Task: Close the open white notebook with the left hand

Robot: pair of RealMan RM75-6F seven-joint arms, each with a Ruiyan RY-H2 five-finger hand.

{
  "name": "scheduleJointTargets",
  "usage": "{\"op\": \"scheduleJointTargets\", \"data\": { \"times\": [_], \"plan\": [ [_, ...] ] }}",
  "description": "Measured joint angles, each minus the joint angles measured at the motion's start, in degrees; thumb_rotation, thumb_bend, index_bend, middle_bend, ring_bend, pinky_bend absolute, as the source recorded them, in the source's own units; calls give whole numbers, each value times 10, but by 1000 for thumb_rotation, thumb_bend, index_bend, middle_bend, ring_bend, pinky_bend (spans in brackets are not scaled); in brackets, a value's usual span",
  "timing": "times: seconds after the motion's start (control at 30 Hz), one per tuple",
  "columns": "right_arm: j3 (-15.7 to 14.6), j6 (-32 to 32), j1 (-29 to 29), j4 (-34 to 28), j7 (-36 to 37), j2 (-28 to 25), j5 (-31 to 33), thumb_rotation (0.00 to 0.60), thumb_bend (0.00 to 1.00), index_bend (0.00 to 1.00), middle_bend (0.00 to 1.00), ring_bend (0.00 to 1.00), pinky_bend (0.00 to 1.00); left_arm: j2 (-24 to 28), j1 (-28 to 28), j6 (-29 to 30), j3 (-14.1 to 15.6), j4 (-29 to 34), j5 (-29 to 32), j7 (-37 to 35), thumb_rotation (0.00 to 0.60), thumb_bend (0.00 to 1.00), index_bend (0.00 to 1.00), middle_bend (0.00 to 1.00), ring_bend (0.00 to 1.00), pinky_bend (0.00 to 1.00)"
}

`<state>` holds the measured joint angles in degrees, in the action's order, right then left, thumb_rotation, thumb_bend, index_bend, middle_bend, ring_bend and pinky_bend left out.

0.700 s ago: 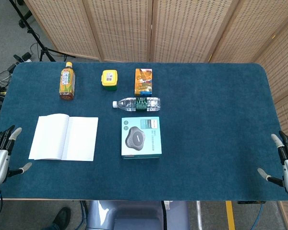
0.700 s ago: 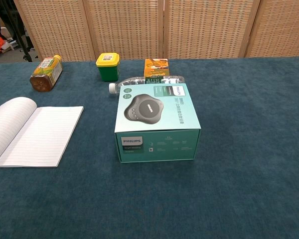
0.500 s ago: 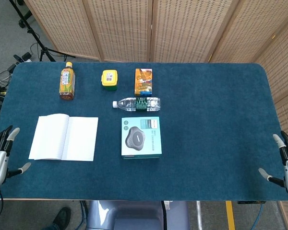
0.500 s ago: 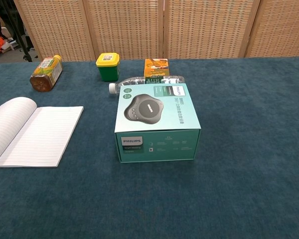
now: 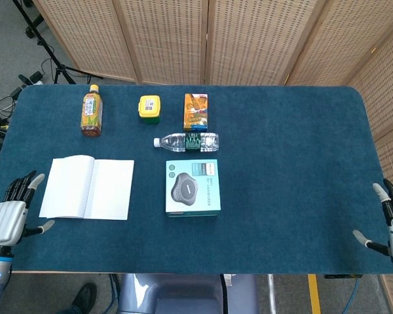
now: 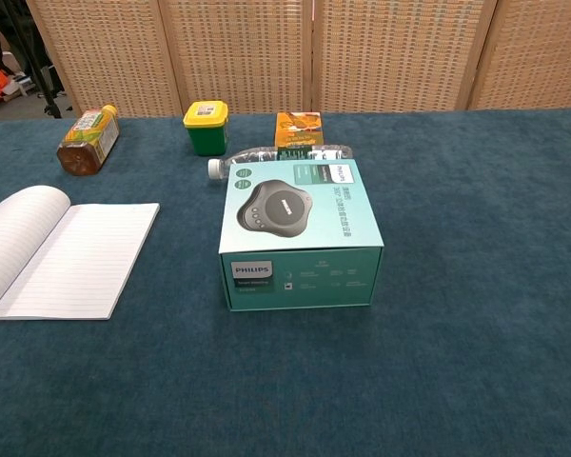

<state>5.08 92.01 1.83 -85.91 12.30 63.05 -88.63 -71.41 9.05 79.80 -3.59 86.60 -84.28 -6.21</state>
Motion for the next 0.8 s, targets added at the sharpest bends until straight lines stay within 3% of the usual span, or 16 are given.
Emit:
{"op": "scheduleJointTargets", "data": {
  "times": [0.43, 0.8],
  "plan": [
    [1, -1, -1, 4, 24, -6, 2, 600, 0, 0, 0, 0, 0, -158, 26, -20, 14, -264, -33, -118, 600, 130, 0, 0, 0, 0],
    [2, -5, 0, 5, 29, -9, 4, 600, 0, 0, 0, 0, 0, -205, 42, -68, 17, -347, -16, -162, 600, 129, 0, 0, 0, 0]
  ]
}}
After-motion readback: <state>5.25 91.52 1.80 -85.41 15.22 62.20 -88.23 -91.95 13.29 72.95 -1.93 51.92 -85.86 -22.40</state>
